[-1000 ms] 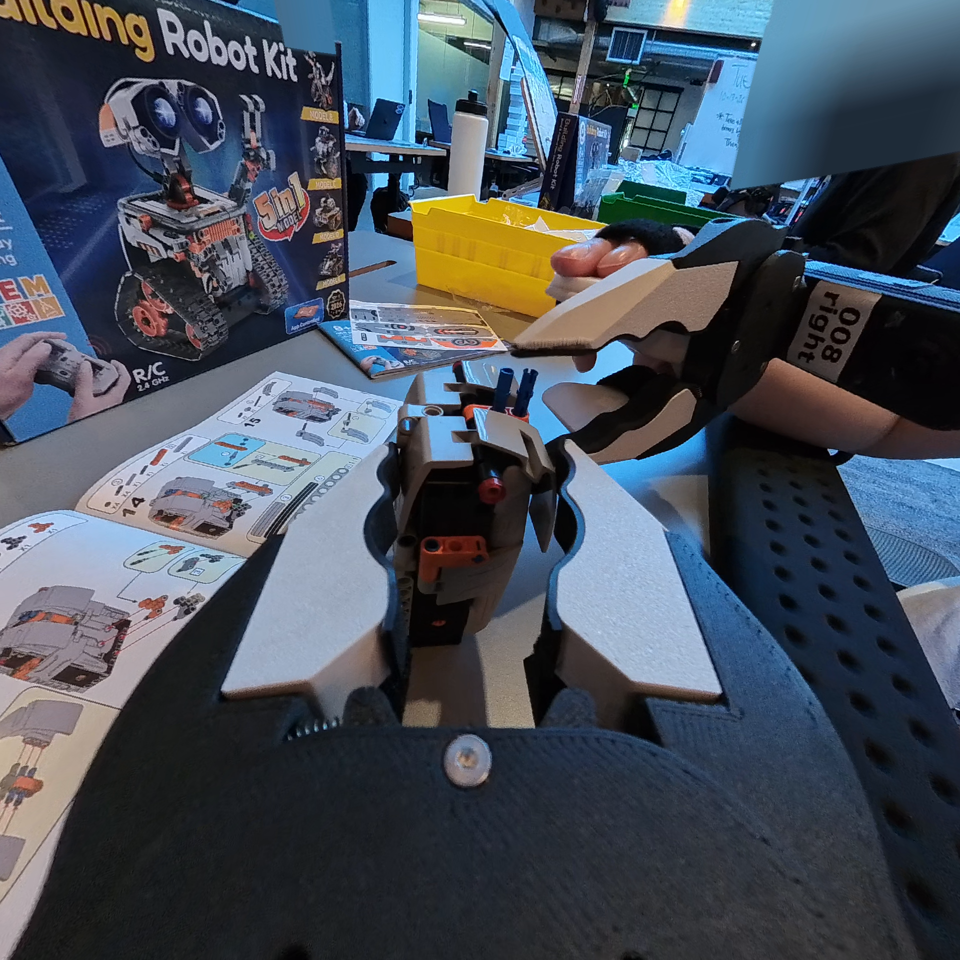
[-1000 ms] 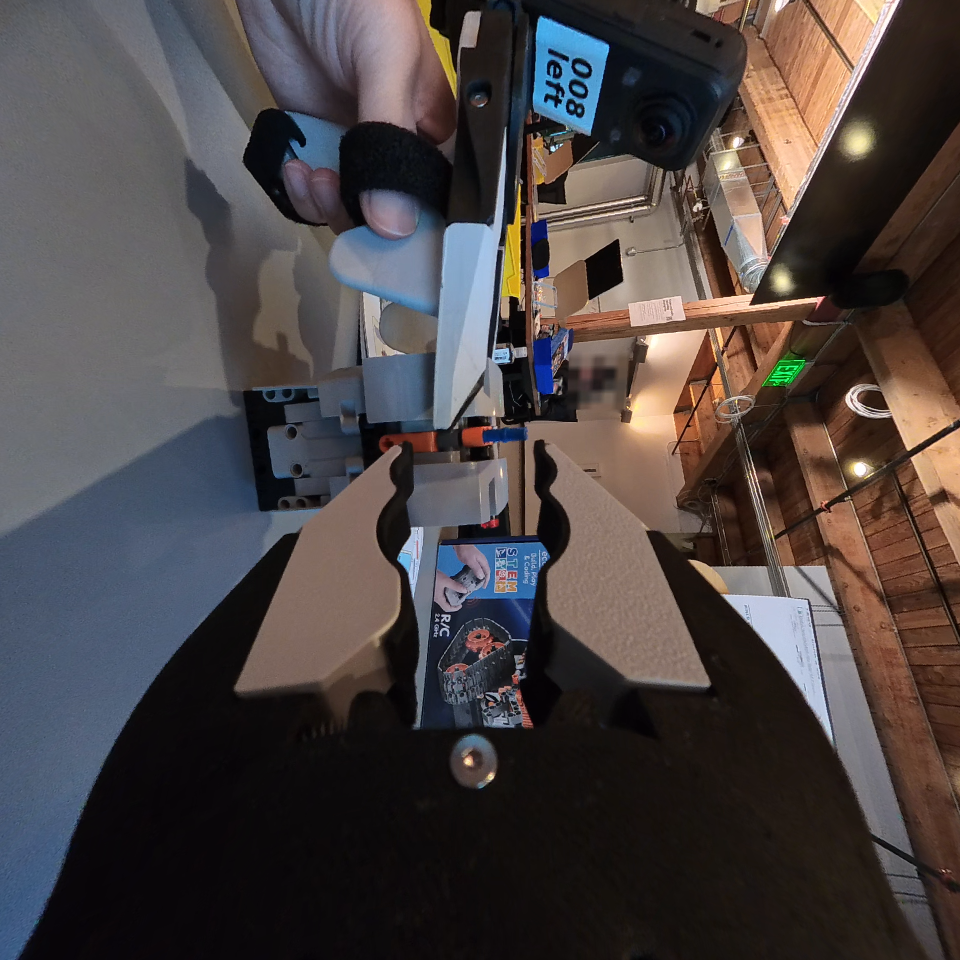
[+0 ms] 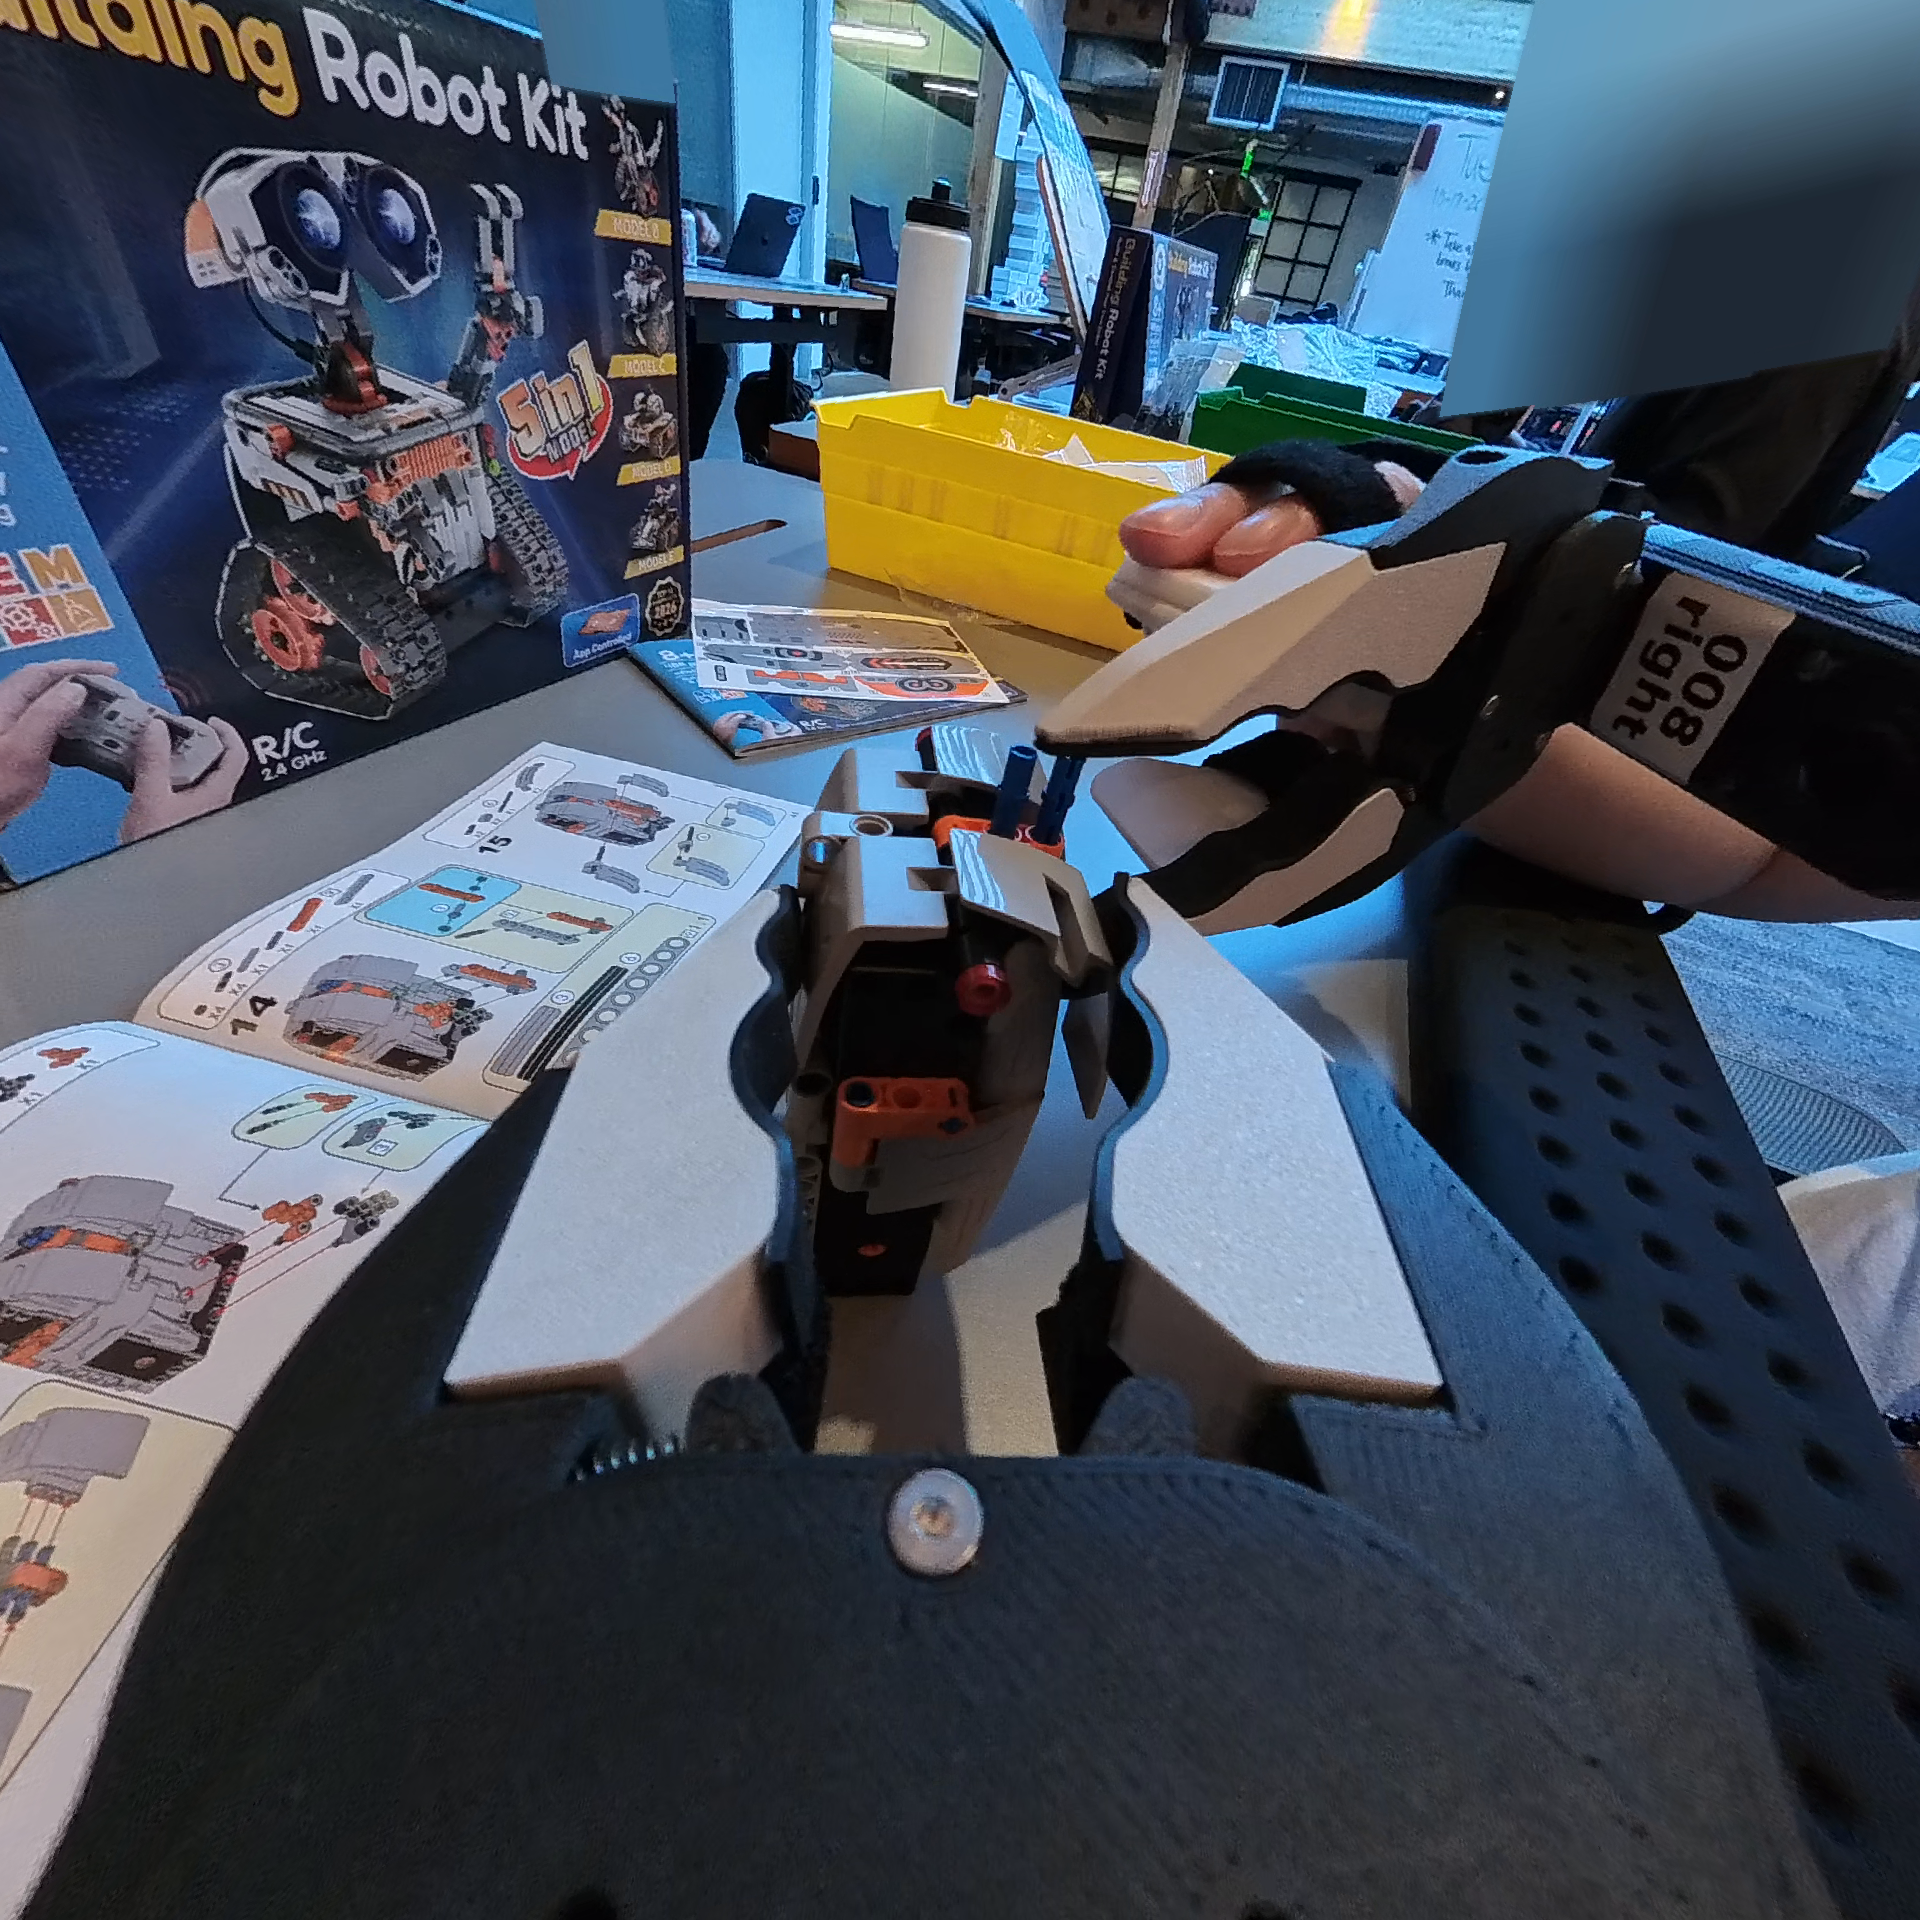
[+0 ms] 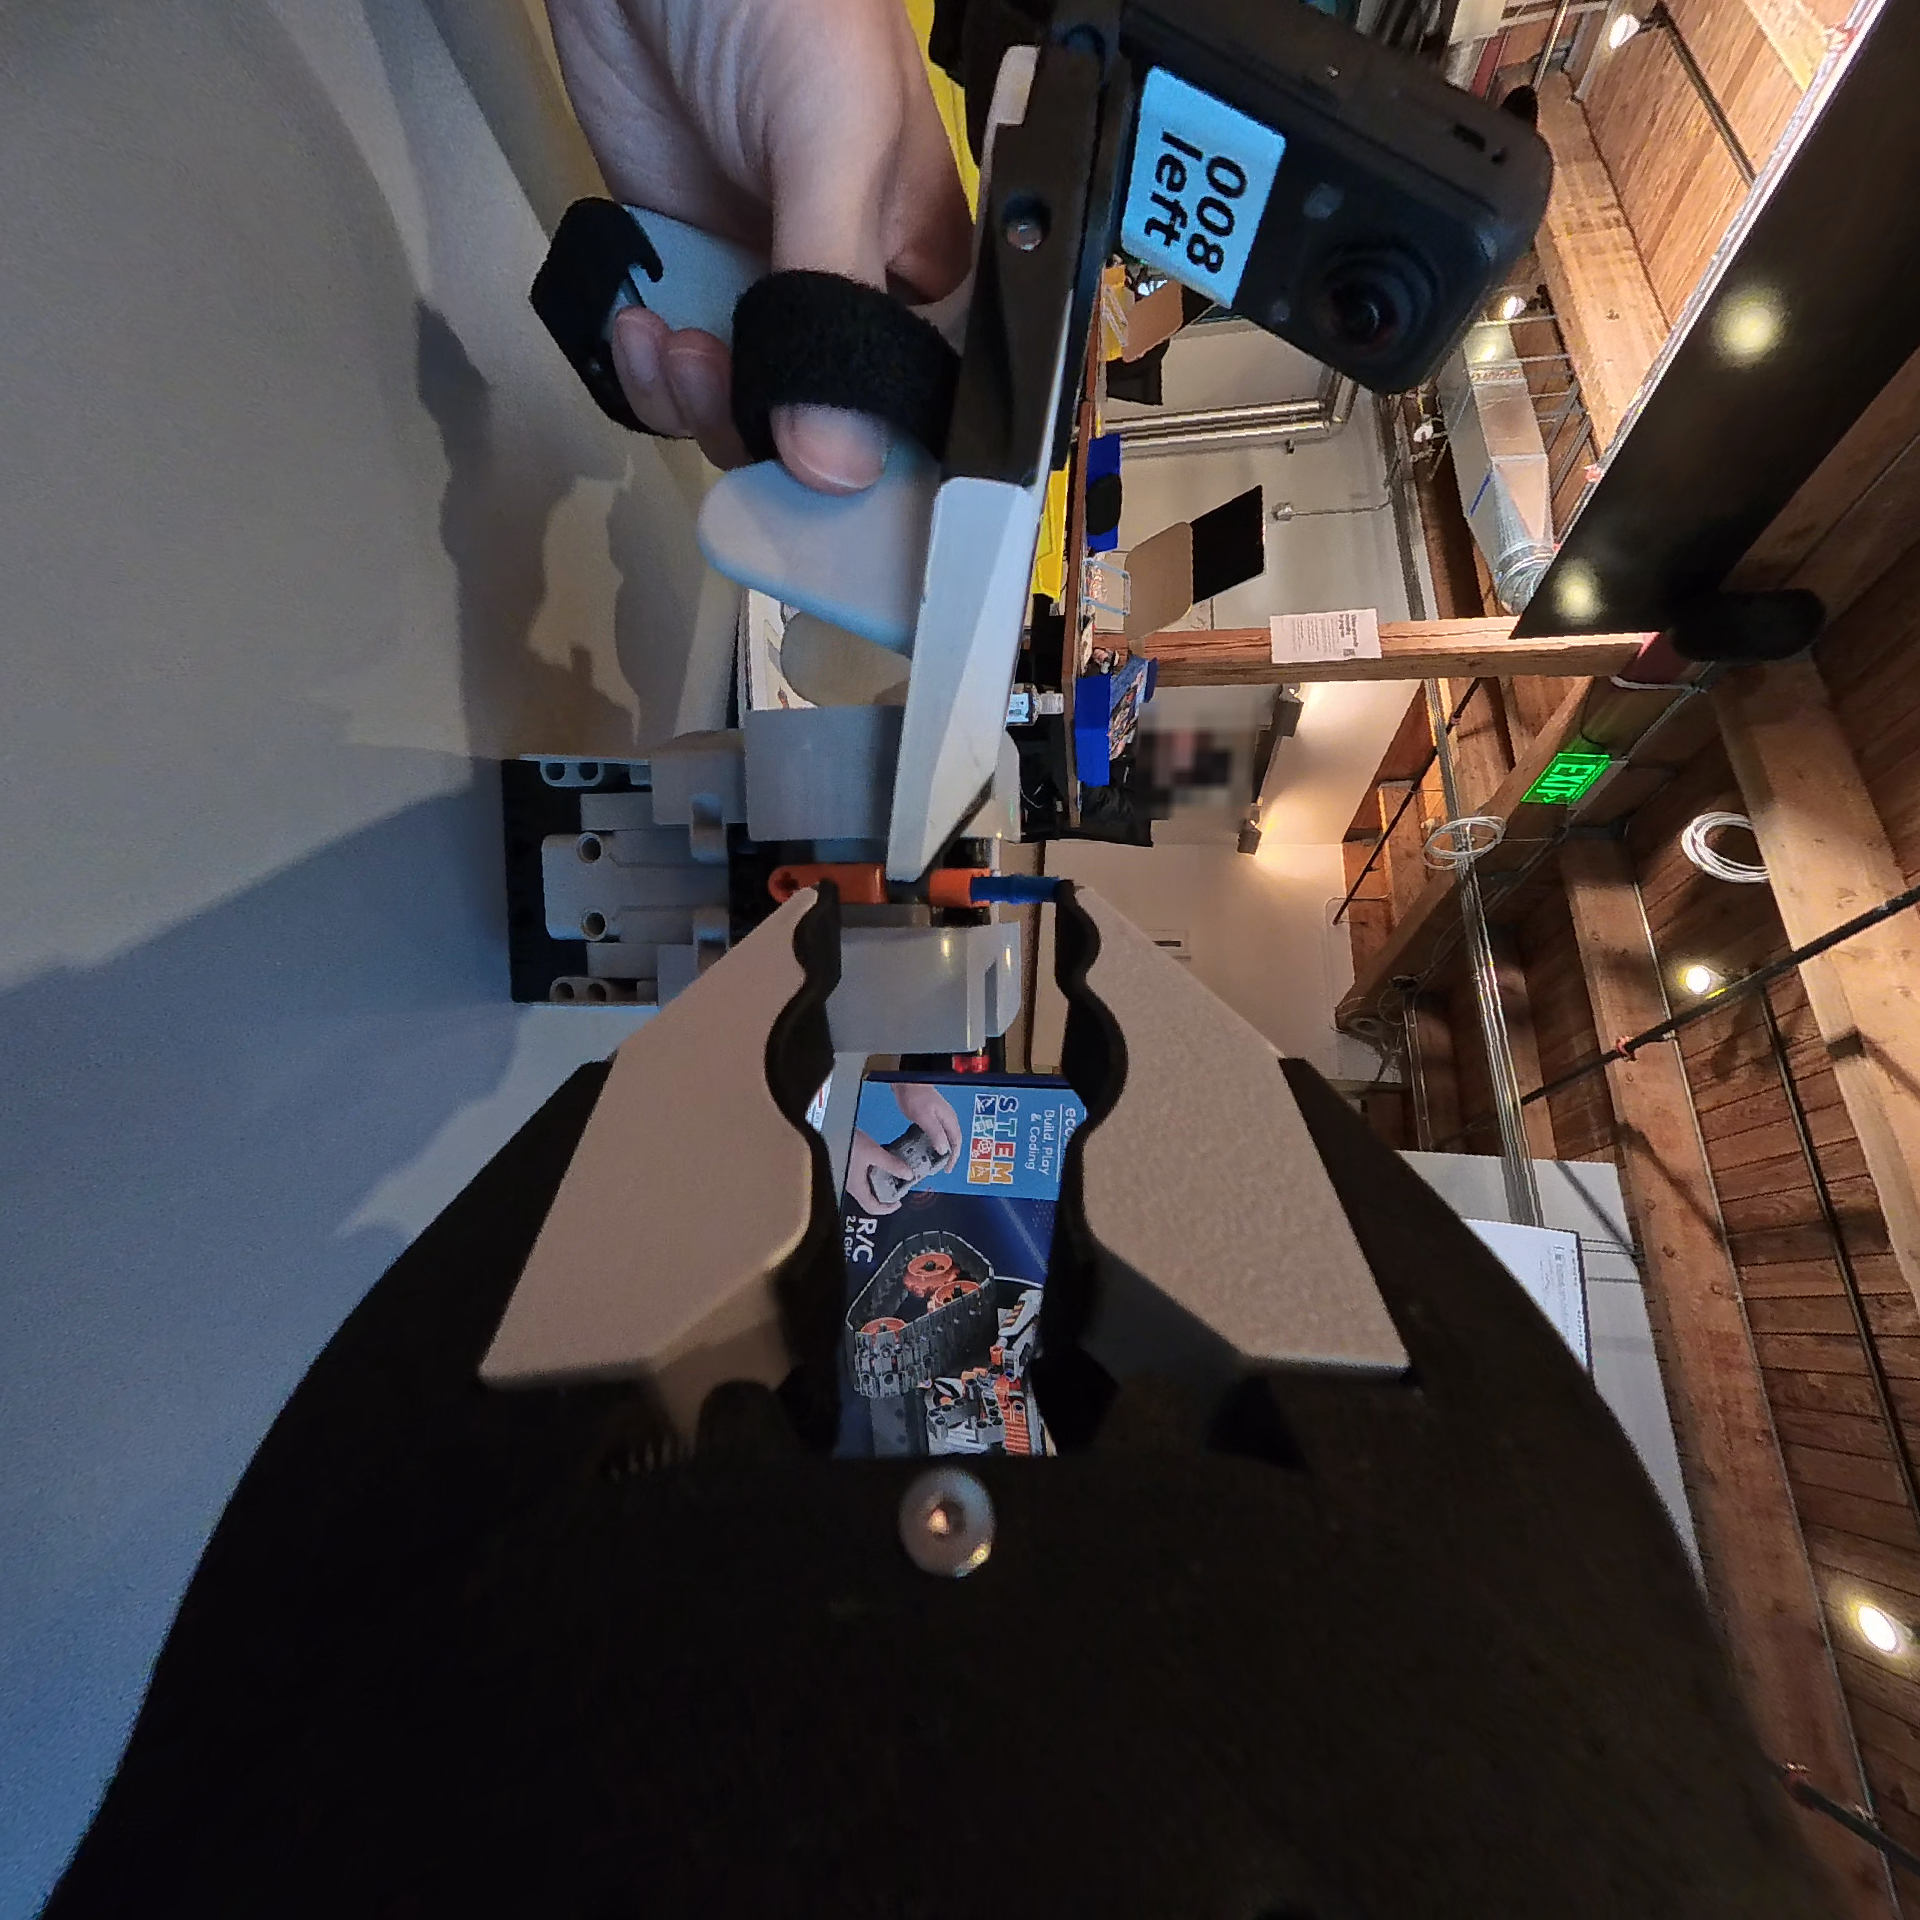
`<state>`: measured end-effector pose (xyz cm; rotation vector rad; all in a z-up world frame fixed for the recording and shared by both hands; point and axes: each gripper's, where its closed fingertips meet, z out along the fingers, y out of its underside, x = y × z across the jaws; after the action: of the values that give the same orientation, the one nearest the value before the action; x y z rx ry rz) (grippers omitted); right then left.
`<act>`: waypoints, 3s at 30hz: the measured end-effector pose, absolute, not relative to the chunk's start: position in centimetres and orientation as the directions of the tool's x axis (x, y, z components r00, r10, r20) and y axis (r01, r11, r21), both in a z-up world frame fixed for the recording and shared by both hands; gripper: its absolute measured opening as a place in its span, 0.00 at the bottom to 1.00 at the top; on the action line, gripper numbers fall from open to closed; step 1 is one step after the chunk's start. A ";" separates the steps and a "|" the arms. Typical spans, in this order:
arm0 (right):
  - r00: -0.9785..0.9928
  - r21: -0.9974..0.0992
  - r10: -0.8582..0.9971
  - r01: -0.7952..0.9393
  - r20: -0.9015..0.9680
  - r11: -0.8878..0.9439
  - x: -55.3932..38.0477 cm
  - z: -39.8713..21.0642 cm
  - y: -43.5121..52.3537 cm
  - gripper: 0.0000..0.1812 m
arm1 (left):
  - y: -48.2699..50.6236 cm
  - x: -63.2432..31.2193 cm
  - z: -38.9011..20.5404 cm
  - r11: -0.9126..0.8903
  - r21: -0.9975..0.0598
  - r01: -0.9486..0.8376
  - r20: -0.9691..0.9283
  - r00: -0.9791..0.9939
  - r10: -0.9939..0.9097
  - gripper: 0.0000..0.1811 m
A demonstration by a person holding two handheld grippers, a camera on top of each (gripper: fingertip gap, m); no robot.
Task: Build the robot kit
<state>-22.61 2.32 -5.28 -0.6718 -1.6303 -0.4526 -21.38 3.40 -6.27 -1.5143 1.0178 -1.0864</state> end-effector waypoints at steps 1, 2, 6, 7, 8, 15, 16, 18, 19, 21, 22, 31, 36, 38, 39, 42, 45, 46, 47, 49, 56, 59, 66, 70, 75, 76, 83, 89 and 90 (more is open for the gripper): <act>-0.078 -0.080 0.172 0.653 0.982 0.753 -22.6 -5.3 2.3 0.22 | 3.4 -21.4 -6.3 -0.177 -0.980 -0.086 0.151 0.251 -0.956 0.32; -0.079 -0.079 0.171 0.652 0.982 0.754 -22.6 -5.3 2.3 0.22 | 3.4 -21.4 -6.3 -0.183 -0.979 -0.085 0.156 0.251 -0.955 0.32; -0.083 -0.076 0.172 0.655 0.981 0.752 -22.6 -5.2 2.3 0.22 | 3.5 -21.4 -6.2 -0.187 -0.979 -0.087 0.159 0.254 -0.954 0.31; -0.085 -0.071 0.167 0.656 0.982 0.752 -22.6 -5.2 2.3 0.22 | 3.5 -21.4 -6.3 -0.185 -0.979 -0.088 0.157 0.255 -0.954 0.31; -0.086 -0.066 0.162 0.656 0.983 0.752 -22.6 -5.2 2.3 0.22 | 3.5 -21.4 -6.3 -0.184 -0.979 -0.089 0.155 0.257 -0.954 0.31; -0.071 -0.087 0.175 0.652 0.982 0.753 -22.5 -4.8 2.2 0.16 | 3.5 -21.3 -6.3 -0.181 -0.979 -0.093 0.152 0.257 -0.954 0.31; -0.072 -0.094 0.185 0.651 0.980 0.753 -22.5 -4.7 2.1 0.16 | 3.4 -21.3 -6.2 -0.179 -0.979 -0.094 0.150 0.254 -0.956 0.31; -0.075 -0.097 0.191 0.652 0.979 0.752 -22.5 -4.8 2.1 0.16 | 3.4 -21.3 -6.2 -0.187 -0.978 -0.090 0.159 0.253 -0.954 0.31; -0.075 -0.094 0.186 0.651 0.980 0.753 -22.5 -4.8 2.1 0.16 | 3.4 -21.3 -6.2 -0.192 -0.978 -0.087 0.164 0.252 -0.954 0.31; -0.074 -0.086 0.177 0.653 0.981 0.752 -22.5 -4.8 2.2 0.16 | 3.5 -21.4 -6.2 -0.187 -0.978 -0.089 0.159 0.258 -0.953 0.31; -0.075 -0.083 0.174 0.655 0.982 0.751 -22.5 -4.8 2.2 0.17 | 3.5 -21.4 -6.2 -0.180 -0.979 -0.094 0.150 0.262 -0.953 0.31; -0.083 -0.101 0.201 0.647 0.976 0.756 -22.4 -5.5 2.2 0.25 | 3.6 -21.4 -6.3 -0.159 -0.982 -0.101 0.126 0.274 -0.954 0.31; -0.095 -0.073 0.175 0.646 0.980 0.760 -22.7 -5.8 2.2 0.29 | 3.5 -21.4 -6.3 -0.161 -0.982 -0.100 0.129 0.271 -0.954 0.31; -0.092 -0.072 0.172 0.647 0.981 0.759 -22.7 -5.9 2.2 0.30 | 3.5 -21.4 -6.3 -0.164 -0.981 -0.098 0.133 0.272 -0.953 0.31; -0.090 -0.074 0.173 0.648 0.981 0.758 -22.8 -5.9 2.3 0.30 | 3.5 -21.4 -6.3 -0.166 -0.981 -0.097 0.135 0.272 -0.953 0.31; -0.083 -0.081 0.176 0.649 0.981 0.756 -22.8 -5.9 2.3 0.31 | 3.5 -21.4 -6.3 -0.165 -0.981 -0.098 0.133 0.274 -0.953 0.31; -0.079 -0.071 0.162 0.653 0.984 0.754 -22.9 -6.0 2.4 0.31 | 3.6 -21.4 -6.3 -0.167 -0.981 -0.097 0.134 0.276 -0.952 0.31; -0.078 -0.069 0.157 0.653 0.984 0.754 -22.9 -6.0 2.4 0.31 | 3.6 -21.5 -6.3 -0.168 -0.981 -0.097 0.135 0.277 -0.951 0.30; -0.077 -0.067 0.154 0.654 0.985 0.753 -23.0 -6.0 2.4 0.32 | 3.6 -21.5 -6.2 -0.169 -0.981 -0.096 0.136 0.279 -0.951 0.30; -0.069 -0.069 0.151 0.657 0.986 0.750 -23.0 -6.0 2.5 0.32 | 3.7 -21.5 -6.3 -0.170 -0.981 -0.095 0.137 0.283 -0.949 0.30; -0.063 -0.051 0.124 0.665 0.990 0.745 -23.1 -5.9 2.6 0.31 | 3.7 -21.6 -6.3 -0.166 -0.981 -0.096 0.132 0.287 -0.949 0.31; -0.059 -0.058 0.129 0.665 0.990 0.745 -23.1 -5.9 2.6 0.31 | 3.6 -21.6 -6.3 -0.162 -0.982 -0.097 0.128 0.285 -0.950 0.31; -0.054 -0.069 0.140 0.665 0.989 0.744 -23.2 -5.9 2.6 0.30 | 3.6 -21.5 -6.3 -0.164 -0.982 -0.096 0.131 0.288 -0.949 0.31; -0.052 -0.064 0.131 0.662 0.990 0.747 -23.3 -5.9 2.5 0.30 | 3.6 -21.5 -6.2 -0.162 -0.982 -0.099 0.127 0.294 -0.947 0.31; -0.044 -0.069 0.130 0.662 0.991 0.747 -23.4 -5.9 2.6 0.31 | 3.7 -21.5 -6.3 -0.139 -0.984 -0.115 0.096 0.320 -0.943 0.31; -0.043 -0.069 0.130 0.661 0.991 0.747 -23.4 -5.9 2.6 0.31 | 3.7 -21.5 -6.3 -0.133 -0.984 -0.116 0.089 0.325 -0.941 0.31; -0.039 -0.076 0.135 0.658 0.990 0.749 -23.5 -5.9 2.7 0.31 | 3.9 -21.8 -7.3 -0.049 -0.975 -0.217 -0.045 0.408 -0.912 0.34; -0.040 -0.075 0.133 0.651 0.990 0.755 -23.7 -5.9 2.7 0.31 | 4.0 -22.0 -6.5 -0.045 -0.973 -0.225 -0.083 0.528 -0.845 0.44; -0.039 -0.076 0.133 0.650 0.990 0.756 -23.7 -5.9 2.7 0.31 | 3.8 -22.0 -5.9 -0.030 -0.978 -0.204 -0.088 0.546 -0.833 0.43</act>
<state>-23.70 2.67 -5.94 -0.6477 -1.5818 -0.4672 -21.97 3.84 -5.88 -1.5539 0.9146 -0.6388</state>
